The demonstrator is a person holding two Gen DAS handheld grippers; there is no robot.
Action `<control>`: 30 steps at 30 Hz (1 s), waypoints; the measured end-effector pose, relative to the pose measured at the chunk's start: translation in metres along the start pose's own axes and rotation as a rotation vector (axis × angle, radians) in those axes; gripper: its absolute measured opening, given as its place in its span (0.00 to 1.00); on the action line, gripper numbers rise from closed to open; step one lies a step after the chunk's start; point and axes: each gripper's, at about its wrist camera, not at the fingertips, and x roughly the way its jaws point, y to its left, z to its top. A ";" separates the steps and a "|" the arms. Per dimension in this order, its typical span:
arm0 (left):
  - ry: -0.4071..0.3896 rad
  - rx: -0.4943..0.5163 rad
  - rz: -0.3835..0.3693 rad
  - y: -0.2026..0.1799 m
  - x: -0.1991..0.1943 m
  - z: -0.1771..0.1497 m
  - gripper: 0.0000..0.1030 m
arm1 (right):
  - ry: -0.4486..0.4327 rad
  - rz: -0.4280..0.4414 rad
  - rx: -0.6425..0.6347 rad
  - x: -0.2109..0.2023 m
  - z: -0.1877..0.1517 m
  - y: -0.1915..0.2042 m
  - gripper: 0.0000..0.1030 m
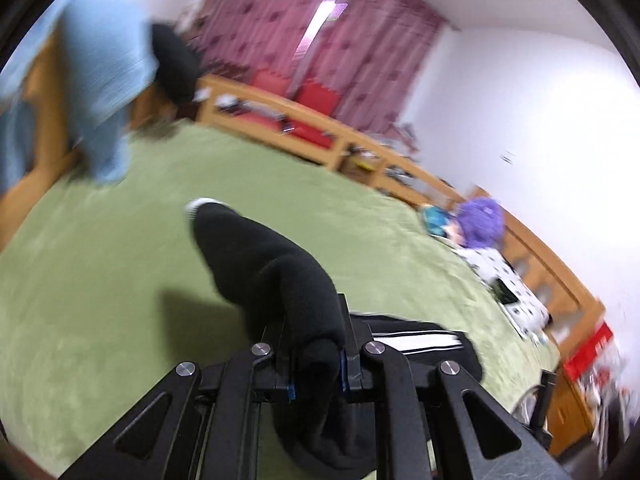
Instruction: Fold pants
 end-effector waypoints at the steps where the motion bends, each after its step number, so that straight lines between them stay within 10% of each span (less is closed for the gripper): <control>1: -0.002 0.032 -0.015 -0.016 0.000 0.004 0.13 | -0.009 -0.002 0.018 -0.005 0.001 -0.009 0.38; 8: 0.063 0.222 -0.256 -0.173 0.048 0.014 0.13 | -0.064 -0.012 0.153 -0.040 0.017 -0.085 0.38; 14: 0.268 0.248 -0.481 -0.258 0.116 -0.033 0.27 | -0.071 -0.044 0.190 -0.056 0.021 -0.117 0.39; 26: 0.346 0.137 -0.169 -0.150 0.131 -0.082 0.43 | -0.097 0.093 0.227 -0.033 0.042 -0.139 0.53; 30: 0.400 0.060 -0.064 -0.096 0.122 -0.104 0.43 | 0.019 0.080 0.217 0.013 0.047 -0.134 0.55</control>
